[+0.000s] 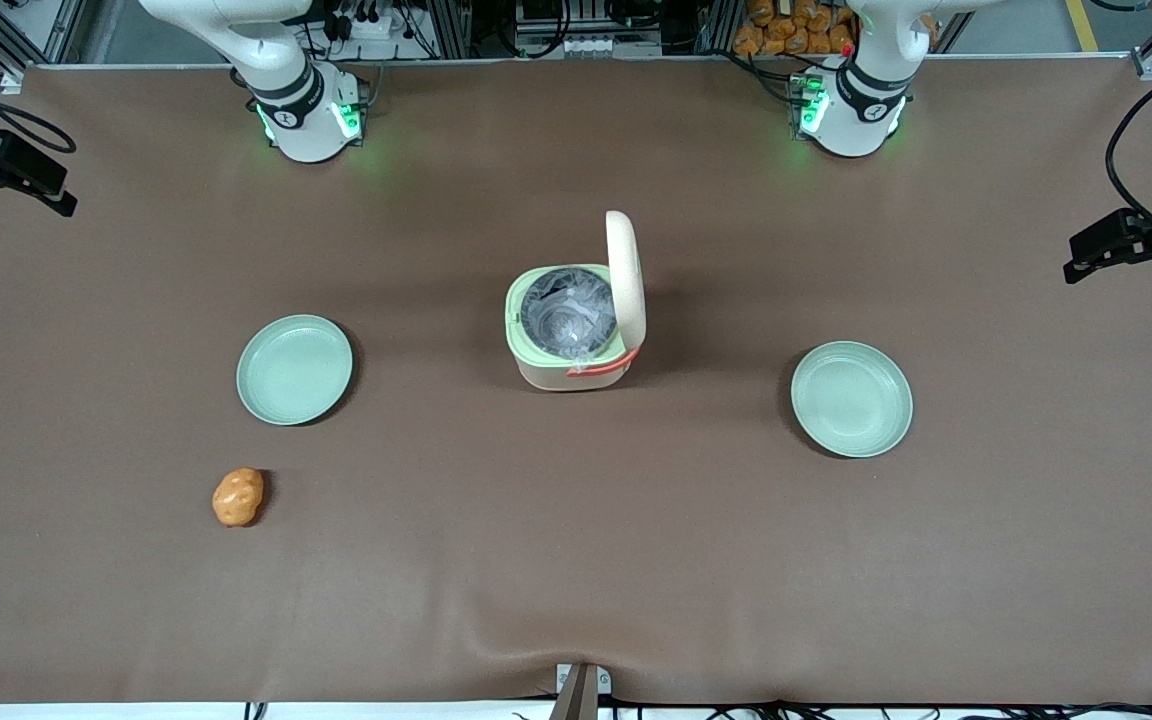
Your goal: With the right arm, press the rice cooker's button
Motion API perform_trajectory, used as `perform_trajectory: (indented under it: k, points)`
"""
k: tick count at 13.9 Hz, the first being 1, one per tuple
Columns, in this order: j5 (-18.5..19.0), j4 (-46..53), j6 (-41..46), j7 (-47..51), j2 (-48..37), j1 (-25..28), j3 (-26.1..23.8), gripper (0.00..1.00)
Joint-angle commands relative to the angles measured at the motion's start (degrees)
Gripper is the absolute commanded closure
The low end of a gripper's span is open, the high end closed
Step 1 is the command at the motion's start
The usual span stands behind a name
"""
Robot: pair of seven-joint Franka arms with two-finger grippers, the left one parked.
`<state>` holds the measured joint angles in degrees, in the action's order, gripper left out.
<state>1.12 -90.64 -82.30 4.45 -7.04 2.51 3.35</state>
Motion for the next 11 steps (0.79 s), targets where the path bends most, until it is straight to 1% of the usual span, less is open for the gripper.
perform_trajectory:
  k: [1,11]
  points:
    - [-1.4,0.2,0.8,-1.7,-0.7,-1.4,-0.6,0.00]
    - [-1.4,1.5,1.5,-3.0,-0.5,-1.4,-0.6,0.00]
